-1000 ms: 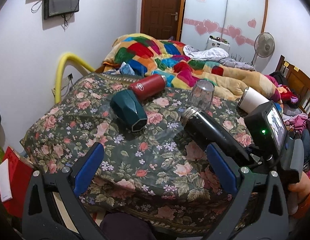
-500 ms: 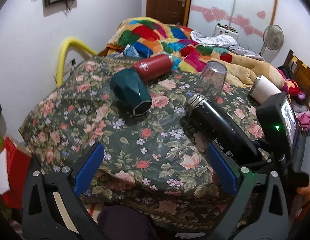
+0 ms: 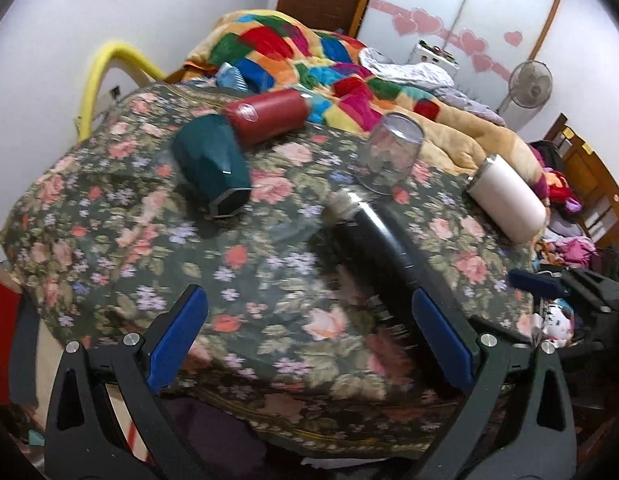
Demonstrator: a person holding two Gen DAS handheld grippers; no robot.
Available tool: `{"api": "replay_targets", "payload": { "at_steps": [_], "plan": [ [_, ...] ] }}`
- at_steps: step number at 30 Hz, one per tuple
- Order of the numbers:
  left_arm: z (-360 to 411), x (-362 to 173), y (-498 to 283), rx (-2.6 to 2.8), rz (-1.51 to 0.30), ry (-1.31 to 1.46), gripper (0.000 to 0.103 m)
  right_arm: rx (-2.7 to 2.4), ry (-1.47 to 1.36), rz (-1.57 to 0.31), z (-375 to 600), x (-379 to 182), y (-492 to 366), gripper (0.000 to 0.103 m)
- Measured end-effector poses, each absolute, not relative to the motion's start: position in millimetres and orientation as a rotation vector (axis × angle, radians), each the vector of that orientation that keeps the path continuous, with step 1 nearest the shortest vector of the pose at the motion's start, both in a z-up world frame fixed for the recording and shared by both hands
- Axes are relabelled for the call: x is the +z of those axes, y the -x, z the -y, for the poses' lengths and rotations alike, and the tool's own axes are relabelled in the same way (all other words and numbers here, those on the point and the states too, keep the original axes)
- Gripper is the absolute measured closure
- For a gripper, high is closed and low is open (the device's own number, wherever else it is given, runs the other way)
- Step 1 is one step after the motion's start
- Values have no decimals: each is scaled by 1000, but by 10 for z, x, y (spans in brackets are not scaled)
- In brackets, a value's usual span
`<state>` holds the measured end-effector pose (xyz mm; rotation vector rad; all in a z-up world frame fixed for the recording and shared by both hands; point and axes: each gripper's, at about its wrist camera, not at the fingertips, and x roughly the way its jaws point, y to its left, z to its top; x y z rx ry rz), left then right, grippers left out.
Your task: Flip cup upright
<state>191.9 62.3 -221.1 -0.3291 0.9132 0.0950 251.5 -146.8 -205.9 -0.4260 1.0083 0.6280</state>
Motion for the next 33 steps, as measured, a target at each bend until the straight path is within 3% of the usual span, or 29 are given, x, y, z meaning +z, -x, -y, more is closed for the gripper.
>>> {"api": "replay_targets", "payload": {
  "at_steps": [7,16,20,21,23,28,33],
  "plan": [
    [-437,-2485,-2271,3,-1044,455,0,542,290,-924,2009,-1714,-2447,32],
    [-256,-2775,-2542,57,-1164,439,9,483,165,-876,2435,-1614,-2319,32],
    [-226,-2924,-2681,104,-1234,398,22,456,153,-837,2511,-1589,-2211,32],
    [-215,-2923,-2703,113,-1233,381,22,455,145,-830,2529,-1581,-2185,32],
    [-175,-2911,-2756,116,-1245,348,33,468,120,-829,2564,-1576,-2160,32],
    [9,-2802,-2825,80,-1225,258,35,461,85,-823,2627,-1570,-2079,32],
    [250,-2355,-2669,29,-1075,165,38,443,59,-814,2725,-1529,-2035,32]
  ]
}}
